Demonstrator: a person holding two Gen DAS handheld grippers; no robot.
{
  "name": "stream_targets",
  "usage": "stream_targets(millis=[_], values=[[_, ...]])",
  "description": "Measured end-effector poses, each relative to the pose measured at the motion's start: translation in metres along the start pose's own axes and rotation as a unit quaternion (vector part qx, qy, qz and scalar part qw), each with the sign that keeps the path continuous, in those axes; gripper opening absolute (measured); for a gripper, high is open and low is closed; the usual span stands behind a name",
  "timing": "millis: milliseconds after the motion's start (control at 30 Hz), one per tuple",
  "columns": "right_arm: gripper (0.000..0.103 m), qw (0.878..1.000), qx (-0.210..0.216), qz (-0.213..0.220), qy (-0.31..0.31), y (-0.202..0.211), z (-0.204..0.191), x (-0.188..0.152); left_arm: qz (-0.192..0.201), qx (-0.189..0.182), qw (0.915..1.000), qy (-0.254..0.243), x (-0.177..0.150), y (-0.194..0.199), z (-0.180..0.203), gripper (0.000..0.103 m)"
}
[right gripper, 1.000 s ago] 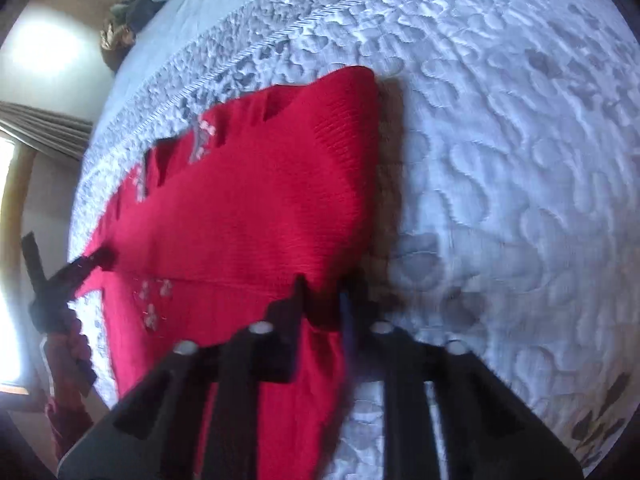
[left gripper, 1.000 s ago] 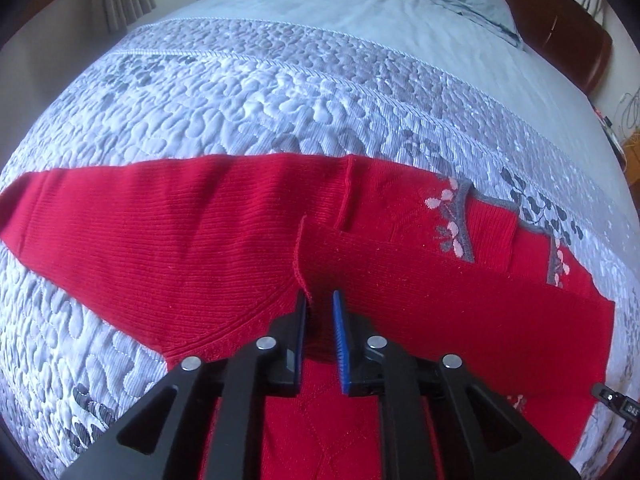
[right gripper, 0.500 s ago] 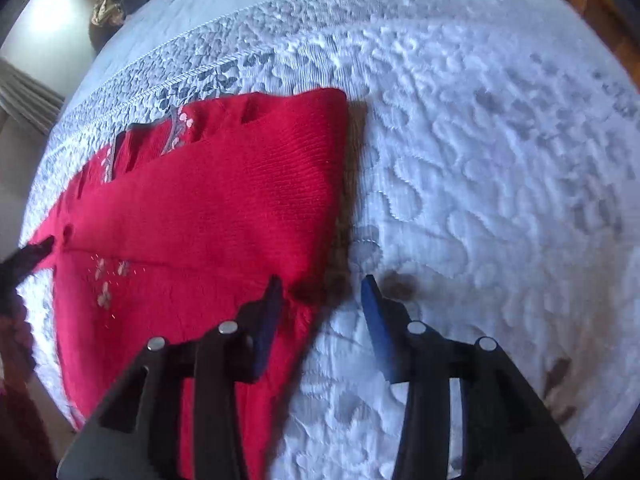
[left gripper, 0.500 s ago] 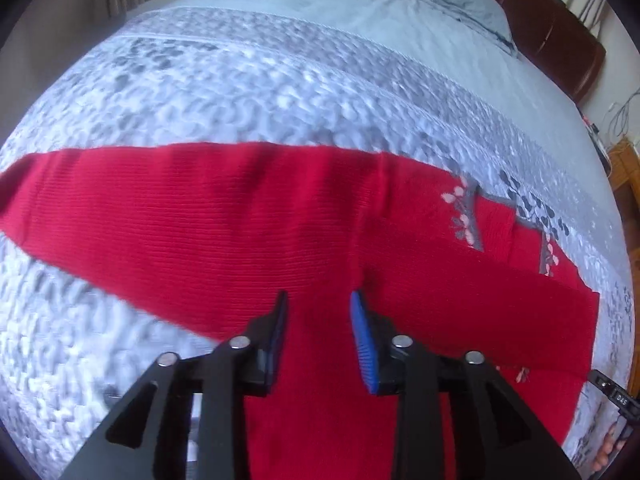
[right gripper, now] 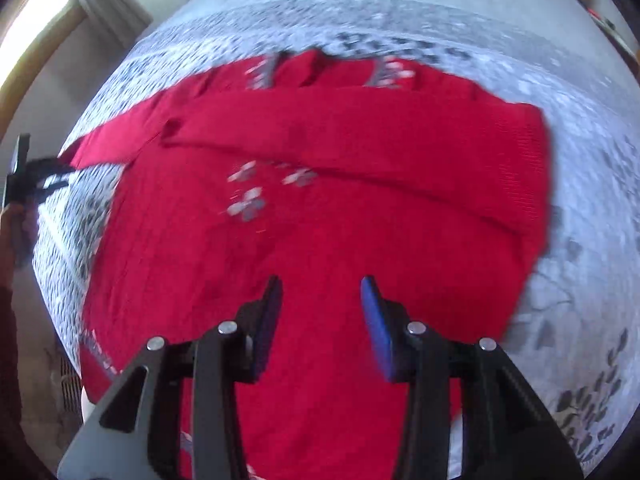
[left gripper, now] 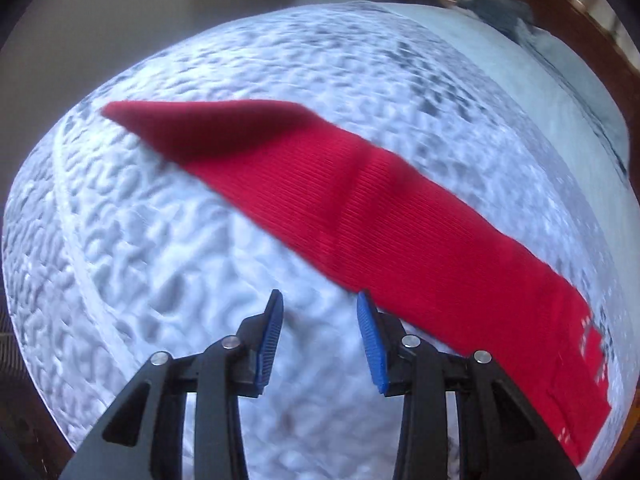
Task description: Fold small clothes
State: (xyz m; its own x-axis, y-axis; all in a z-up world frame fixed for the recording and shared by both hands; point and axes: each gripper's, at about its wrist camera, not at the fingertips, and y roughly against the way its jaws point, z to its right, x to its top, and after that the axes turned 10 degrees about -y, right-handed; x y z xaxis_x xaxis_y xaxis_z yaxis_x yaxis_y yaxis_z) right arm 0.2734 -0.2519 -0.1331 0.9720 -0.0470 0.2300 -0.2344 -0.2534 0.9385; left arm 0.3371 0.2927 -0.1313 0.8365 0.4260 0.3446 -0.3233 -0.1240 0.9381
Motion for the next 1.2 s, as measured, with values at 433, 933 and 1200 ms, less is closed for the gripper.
stream_targets(millis=[433,933,1200], values=[[0.045,0.997,0.021,-0.055,0.048,-0.046,-0.084,-0.013,0.045,0.045,0.9979,0.015,0.044,0.012,-0.102,0.040],[0.050,0.995,0.013,-0.060,0.076,-0.076,-0.176,0.025,0.077,0.065,0.9938,-0.045,0.096,-0.018,-0.123,0.058],[0.060,0.995,-0.001,-0.067,0.080,-0.110,-0.193,0.034,0.087,0.009,0.9961,-0.017,0.112,-0.040,-0.130,0.038]])
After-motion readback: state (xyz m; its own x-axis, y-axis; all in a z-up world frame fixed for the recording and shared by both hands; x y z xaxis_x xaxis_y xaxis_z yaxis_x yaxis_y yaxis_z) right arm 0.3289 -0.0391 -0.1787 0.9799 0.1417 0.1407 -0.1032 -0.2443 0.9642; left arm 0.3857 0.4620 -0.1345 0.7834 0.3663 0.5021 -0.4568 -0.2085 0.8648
